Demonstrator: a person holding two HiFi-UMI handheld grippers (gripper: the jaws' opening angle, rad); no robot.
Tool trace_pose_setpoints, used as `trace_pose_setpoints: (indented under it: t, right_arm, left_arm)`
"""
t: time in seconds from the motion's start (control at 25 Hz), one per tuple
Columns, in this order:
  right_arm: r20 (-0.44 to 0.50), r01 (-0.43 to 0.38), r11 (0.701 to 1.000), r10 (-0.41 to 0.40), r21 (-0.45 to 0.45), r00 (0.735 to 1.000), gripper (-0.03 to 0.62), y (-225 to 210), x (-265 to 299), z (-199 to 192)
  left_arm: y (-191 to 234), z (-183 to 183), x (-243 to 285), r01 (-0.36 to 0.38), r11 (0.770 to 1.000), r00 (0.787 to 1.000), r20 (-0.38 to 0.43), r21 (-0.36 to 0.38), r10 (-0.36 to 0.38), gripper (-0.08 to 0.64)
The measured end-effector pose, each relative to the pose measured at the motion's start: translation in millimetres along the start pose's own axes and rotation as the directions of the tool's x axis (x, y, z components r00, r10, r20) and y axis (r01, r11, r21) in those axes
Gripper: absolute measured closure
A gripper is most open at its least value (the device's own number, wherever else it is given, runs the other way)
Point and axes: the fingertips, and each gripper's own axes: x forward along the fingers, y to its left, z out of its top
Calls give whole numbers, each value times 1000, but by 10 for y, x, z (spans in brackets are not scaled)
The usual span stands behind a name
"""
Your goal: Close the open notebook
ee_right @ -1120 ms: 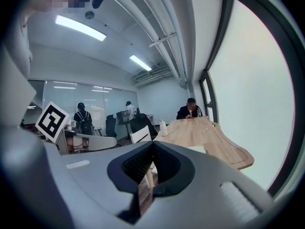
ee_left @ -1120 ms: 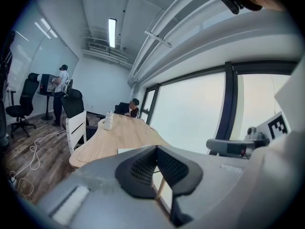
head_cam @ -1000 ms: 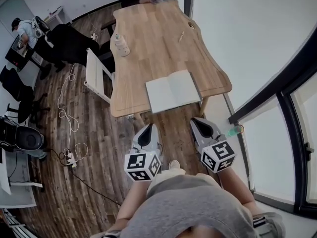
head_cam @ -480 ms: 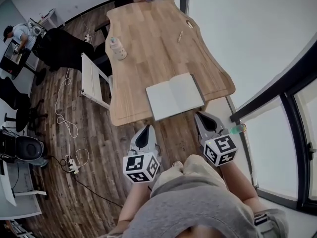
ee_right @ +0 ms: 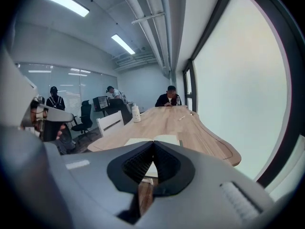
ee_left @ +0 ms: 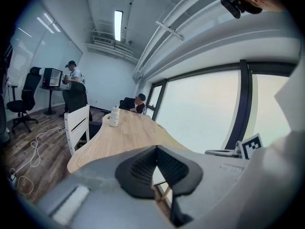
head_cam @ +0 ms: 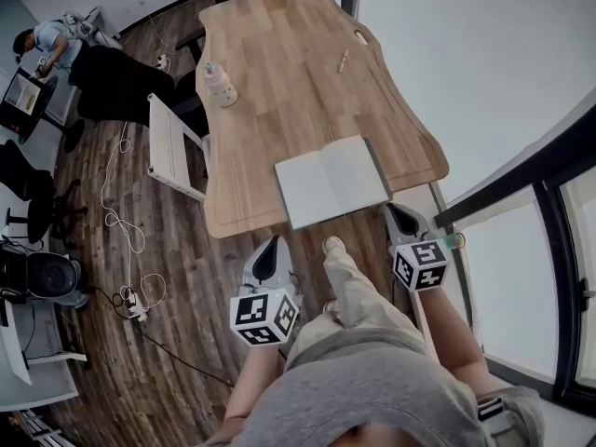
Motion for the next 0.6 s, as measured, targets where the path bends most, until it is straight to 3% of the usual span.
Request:
trace_pose_setpoints:
  t: [0.32,0.6]
  right_arm:
    - [-94,71,996,-66,51,993,592,-533,444,-463]
    - [-205,66,994,-46,88,978,552,-797,732,-886]
  left_arm:
    - [53,-24,305,-10,1000,1000,-14,-7,10,558]
    - [31,20,640,2,1000,1000,-27,0,-2,558]
